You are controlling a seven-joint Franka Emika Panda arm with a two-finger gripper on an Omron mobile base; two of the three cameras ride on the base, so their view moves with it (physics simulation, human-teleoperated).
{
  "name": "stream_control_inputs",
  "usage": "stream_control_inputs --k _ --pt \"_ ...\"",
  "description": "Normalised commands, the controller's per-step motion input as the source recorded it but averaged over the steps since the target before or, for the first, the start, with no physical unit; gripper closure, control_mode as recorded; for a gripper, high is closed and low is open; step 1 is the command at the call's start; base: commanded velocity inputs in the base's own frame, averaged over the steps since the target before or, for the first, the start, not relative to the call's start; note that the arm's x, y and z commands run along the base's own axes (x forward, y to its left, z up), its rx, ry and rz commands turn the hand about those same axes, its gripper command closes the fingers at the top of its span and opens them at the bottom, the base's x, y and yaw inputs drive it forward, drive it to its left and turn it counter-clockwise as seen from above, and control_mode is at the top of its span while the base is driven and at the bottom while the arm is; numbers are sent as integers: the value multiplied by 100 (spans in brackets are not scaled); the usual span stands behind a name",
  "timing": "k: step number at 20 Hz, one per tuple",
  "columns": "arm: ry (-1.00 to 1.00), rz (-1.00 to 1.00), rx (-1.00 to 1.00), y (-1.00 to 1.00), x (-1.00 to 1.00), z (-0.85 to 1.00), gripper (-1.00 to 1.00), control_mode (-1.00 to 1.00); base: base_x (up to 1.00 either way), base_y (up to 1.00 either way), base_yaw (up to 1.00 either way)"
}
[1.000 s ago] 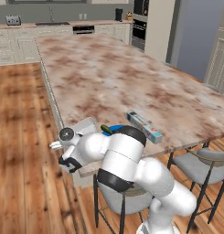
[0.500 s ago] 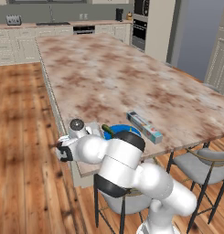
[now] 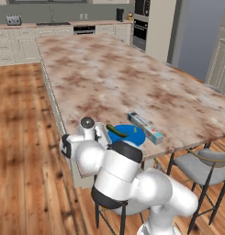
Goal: Retrieve the tupperware and aluminum foil from the cabinet and place them on the dining counter near the plate with squash and lemon wedge to prepare for storing leftovers.
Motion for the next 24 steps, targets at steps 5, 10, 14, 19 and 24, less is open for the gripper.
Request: stream_control_inputs --k 5,10,14,19,24 --pt "-14 7 0 8 -13 45 -100 -100 0 0 0" --pt "-20 5 -2 14 -69 73 -100 -100 0 0 0" --pt "-13 0 -1 0 -98 68 -100 -100 0 0 0" --pt "-29 0 1 1 -65 92 -100 -100 0 0 0" --pt "-32 0 6 14 -37 98 -100 -100 0 0 0"
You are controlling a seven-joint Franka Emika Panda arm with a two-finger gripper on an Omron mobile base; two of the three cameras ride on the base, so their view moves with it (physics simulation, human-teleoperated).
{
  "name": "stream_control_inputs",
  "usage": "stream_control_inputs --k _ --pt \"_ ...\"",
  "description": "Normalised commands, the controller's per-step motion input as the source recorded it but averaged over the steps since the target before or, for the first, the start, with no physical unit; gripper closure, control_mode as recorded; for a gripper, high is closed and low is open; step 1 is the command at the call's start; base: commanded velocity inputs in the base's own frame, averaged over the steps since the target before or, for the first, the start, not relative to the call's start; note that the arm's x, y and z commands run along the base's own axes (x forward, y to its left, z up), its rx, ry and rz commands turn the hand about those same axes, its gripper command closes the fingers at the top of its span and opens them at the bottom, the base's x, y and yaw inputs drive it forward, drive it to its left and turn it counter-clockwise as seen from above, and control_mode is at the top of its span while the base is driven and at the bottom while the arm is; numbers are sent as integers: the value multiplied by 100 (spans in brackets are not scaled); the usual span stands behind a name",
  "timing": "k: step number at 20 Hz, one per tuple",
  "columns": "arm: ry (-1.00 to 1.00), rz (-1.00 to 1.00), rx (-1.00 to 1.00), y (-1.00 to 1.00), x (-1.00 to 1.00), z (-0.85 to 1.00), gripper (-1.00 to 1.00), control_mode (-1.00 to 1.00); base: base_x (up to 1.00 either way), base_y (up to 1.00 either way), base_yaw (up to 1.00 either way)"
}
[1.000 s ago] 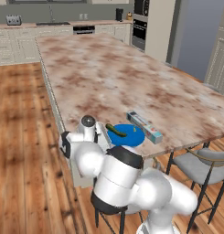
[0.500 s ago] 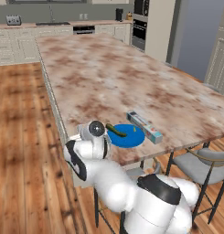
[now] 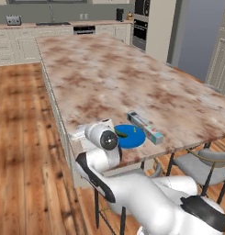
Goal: Retrieve the tupperware and aluminum foil from the cabinet and place them on the dining counter near the plate with squash and lemon wedge to prepare for storing leftovers.
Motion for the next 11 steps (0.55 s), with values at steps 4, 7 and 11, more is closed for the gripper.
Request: stream_control_inputs --k 4,7,11 --pt "-9 0 24 -36 -26 12 -100 -100 0 0 0" --pt "-8 0 28 -49 -17 0 -100 -100 0 0 0" --pt "-7 0 35 -68 -10 0 -100 -100 0 0 0"
